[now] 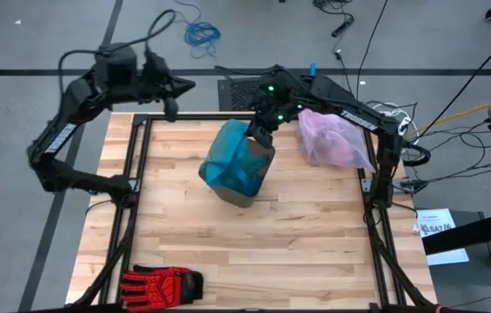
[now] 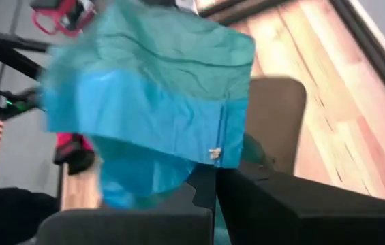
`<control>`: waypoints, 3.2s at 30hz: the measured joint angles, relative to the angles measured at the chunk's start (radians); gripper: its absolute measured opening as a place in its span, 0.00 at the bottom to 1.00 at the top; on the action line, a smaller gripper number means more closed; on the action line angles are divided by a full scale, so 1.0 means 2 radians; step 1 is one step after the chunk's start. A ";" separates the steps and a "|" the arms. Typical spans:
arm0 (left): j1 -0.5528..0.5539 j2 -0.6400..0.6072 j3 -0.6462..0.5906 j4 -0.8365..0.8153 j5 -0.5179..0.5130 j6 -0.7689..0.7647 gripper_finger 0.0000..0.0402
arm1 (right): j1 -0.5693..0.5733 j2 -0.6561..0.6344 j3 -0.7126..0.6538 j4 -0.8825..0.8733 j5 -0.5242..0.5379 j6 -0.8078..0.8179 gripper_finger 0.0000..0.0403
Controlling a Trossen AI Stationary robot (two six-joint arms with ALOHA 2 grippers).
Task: Place trash/remove bag and relplace
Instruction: Insert the blue trash bag into the black trash bin
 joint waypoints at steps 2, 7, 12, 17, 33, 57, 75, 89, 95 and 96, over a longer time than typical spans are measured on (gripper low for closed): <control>0.000 -0.010 0.000 -0.002 0.000 -0.008 0.00 | -0.004 0.011 0.000 -0.008 0.000 -0.007 0.00; -0.007 -0.022 0.000 -0.004 0.002 -0.022 0.00 | -0.014 0.029 0.000 -0.014 0.000 -0.017 0.00; -0.010 -0.016 0.000 -0.009 0.029 -0.036 0.00 | -0.023 0.046 0.000 -0.025 -0.002 -0.024 0.00; -0.037 -0.015 0.000 -0.045 0.032 -0.058 0.00 | -0.025 0.050 -0.001 -0.028 -0.001 -0.024 0.00; -0.174 -0.012 0.000 -0.080 -0.087 -0.113 0.00 | -0.046 0.042 -0.001 0.014 0.052 -0.022 0.14; -0.180 -0.012 0.000 -0.041 -0.076 -0.122 0.00 | -0.065 0.019 -0.001 -0.056 -0.080 0.023 0.57; -0.187 0.002 0.000 -0.004 -0.034 -0.106 0.00 | -0.010 0.036 -0.001 0.004 0.055 -0.003 0.14; -0.203 0.106 0.000 0.064 0.015 -0.085 0.00 | -0.032 0.010 0.000 0.020 0.067 0.027 0.00; -0.202 0.120 0.000 0.059 -0.016 -0.082 0.00 | -0.029 0.001 0.000 0.021 0.060 0.046 0.00; -0.202 0.123 0.000 0.056 -0.021 -0.083 0.00 | -0.029 -0.001 0.000 0.021 0.060 0.048 0.00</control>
